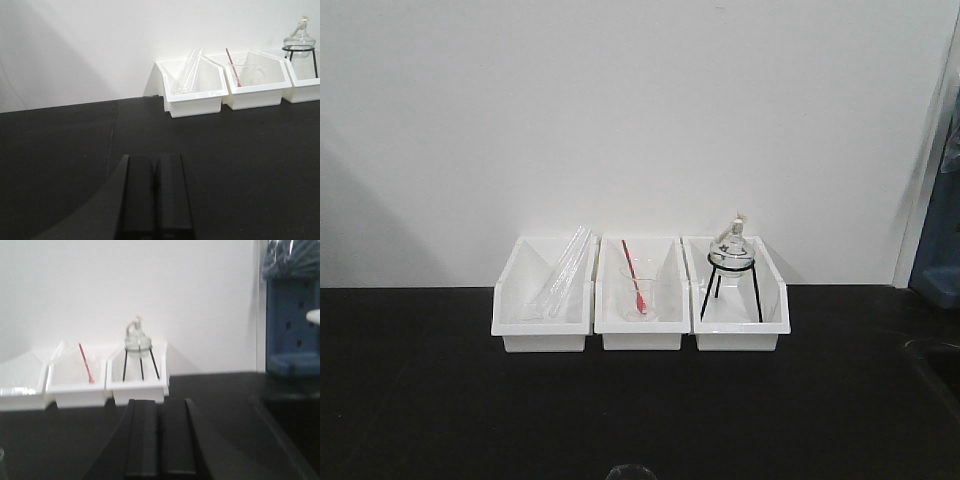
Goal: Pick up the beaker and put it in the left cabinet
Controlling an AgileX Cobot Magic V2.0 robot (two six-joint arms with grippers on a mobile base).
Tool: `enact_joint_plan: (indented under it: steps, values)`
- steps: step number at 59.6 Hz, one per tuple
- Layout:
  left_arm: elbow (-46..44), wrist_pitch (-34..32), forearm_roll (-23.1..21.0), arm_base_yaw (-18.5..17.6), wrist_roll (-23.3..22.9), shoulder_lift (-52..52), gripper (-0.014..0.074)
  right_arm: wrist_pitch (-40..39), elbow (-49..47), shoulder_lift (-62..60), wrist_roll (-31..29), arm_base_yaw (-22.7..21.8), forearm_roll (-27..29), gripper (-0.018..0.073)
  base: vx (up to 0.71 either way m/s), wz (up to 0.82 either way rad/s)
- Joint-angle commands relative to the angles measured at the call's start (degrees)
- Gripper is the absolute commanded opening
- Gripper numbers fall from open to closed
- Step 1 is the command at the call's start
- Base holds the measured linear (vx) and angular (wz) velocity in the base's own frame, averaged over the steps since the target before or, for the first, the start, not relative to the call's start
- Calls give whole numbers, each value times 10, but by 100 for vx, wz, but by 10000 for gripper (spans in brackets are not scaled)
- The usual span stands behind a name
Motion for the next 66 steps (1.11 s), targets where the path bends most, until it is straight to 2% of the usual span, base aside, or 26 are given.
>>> enact_joint_plan:
  steps: [1, 4, 9, 18, 23, 33, 46, 54, 62, 66]
  values:
    - [8, -51, -2, -4, -2, -11, -8, -152, -17, -9, -2, -2, -1, -8, 0, 0]
    - [8, -51, -2, -4, -2, -11, -8, -170, -46, -3, -9, -3, -1, -8, 0, 0]
    - [8, -51, -2, -4, -2, -11, -8, -151, -118, 33, -46, -3, -1, -8, 0, 0]
    - [8, -51, -2, -4, -2, -11, -8, -136, -287, 199, -120, -3, -1, -8, 0, 0]
    - [8, -51, -2, -4, -2, -11, -8, -141, -372, 298, -123, -3, -1, -8, 0, 0]
    - [8, -51, -2, -4, -2, -11, -8, -144, -480, 421, -116, -2, 5, -8, 0, 0]
    - [8, -51, -2, -4, -2, -11, -8, -154, -505, 483, -89, -2, 12, -5, 0, 0]
    - [8, -51, -2, -4, -2, -11, -8, -147, -505, 492, -89, -2, 12, 37, 0, 0]
    - [8, -51, -2, -4, -2, -11, -8, -148, -505, 492, -89, -2, 12, 155, 0, 0]
    - [8, -51, -2, -4, -2, -11, -8, -147, -505, 492, -89, -2, 12, 249, 0, 0]
